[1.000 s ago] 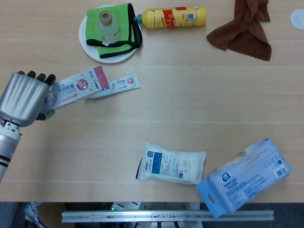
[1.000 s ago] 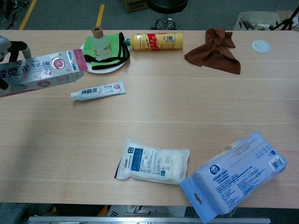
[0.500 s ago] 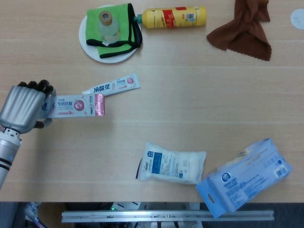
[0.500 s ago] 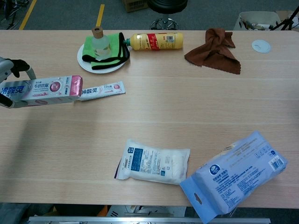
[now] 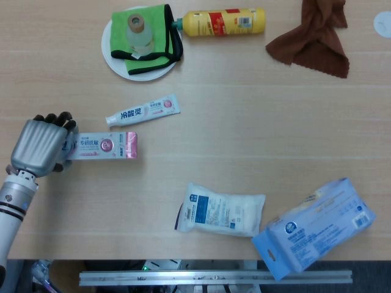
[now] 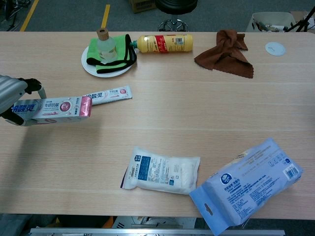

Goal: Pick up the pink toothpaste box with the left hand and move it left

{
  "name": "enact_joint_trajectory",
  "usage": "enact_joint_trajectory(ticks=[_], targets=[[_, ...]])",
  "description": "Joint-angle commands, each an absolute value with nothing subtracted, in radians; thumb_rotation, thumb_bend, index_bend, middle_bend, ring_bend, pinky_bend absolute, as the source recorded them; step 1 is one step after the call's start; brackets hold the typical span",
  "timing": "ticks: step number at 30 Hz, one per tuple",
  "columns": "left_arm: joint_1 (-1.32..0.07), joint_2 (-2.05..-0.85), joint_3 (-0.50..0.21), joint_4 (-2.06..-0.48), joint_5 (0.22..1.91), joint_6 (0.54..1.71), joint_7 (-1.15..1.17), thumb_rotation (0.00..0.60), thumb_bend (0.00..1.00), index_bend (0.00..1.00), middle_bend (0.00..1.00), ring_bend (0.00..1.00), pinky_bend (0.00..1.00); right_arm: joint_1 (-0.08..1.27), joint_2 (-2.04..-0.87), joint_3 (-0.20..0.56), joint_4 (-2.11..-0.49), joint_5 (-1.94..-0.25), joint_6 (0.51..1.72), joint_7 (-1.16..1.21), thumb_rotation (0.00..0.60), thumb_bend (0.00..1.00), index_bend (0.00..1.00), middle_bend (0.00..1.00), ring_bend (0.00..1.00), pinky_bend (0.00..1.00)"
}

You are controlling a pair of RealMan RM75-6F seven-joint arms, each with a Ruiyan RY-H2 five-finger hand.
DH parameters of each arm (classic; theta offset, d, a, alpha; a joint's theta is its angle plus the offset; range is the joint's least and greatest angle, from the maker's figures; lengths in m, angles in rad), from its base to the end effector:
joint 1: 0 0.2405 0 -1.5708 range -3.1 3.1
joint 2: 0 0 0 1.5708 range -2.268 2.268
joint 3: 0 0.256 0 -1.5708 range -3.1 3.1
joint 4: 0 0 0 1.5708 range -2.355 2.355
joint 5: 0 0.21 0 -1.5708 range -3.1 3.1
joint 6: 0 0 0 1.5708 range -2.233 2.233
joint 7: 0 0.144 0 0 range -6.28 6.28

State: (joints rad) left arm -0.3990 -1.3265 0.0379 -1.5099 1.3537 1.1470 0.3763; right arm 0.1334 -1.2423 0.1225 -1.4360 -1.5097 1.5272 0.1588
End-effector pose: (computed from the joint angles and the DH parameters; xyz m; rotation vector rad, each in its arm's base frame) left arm -0.2835 0.2475 0.0496 -1.8303 -0.7907 -0.5996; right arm -0.3152 -0.2124 0.1517 1.3051 -0.8691 1.1024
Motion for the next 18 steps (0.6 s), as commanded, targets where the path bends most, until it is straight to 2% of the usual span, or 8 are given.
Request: enact_joint_trajectory(ticks=[1,9,15,18], targets=[[-0.4,-1.334,0.041,-1.501,1.352,1.135,0.396,0.574,0.14,0.36,0.25,0.29,0.4,0.133,-1.242,0.123,-1.437,-1.509,1.528,0.159,0.6,0.46,0.57,0.42,0.34,0.41],[-0.401,-1.334,0.036,-1.52,1.287,1.096,0.466,0.574,0.09,0.26,0.16,0.18,0.33,0.133,-1.243,0.122,-1.434,-1.508,1.527,0.161,0.6,0.46,0.57,0.42,0.34,0.41],[-0.396,-1.331,0.025,-1.538,1.288,1.104,0.431,0.586,0.08,0.26,0.14,0.17,0.33,0.132,-1.243,0.123,-1.434,-1.51,1.531,0.163,0.6,0.46,0.57,0.42,0.34,0.41],[-0.383,-1.32,0.008,-1.555,1.332,1.157,0.354,0.6,0.09,0.27,0.15,0.17,0.33,0.132,-1.241,0.124,-1.44,-1.515,1.535,0.163,0.6,0.46,0.57,0.42,0.34,0.41]])
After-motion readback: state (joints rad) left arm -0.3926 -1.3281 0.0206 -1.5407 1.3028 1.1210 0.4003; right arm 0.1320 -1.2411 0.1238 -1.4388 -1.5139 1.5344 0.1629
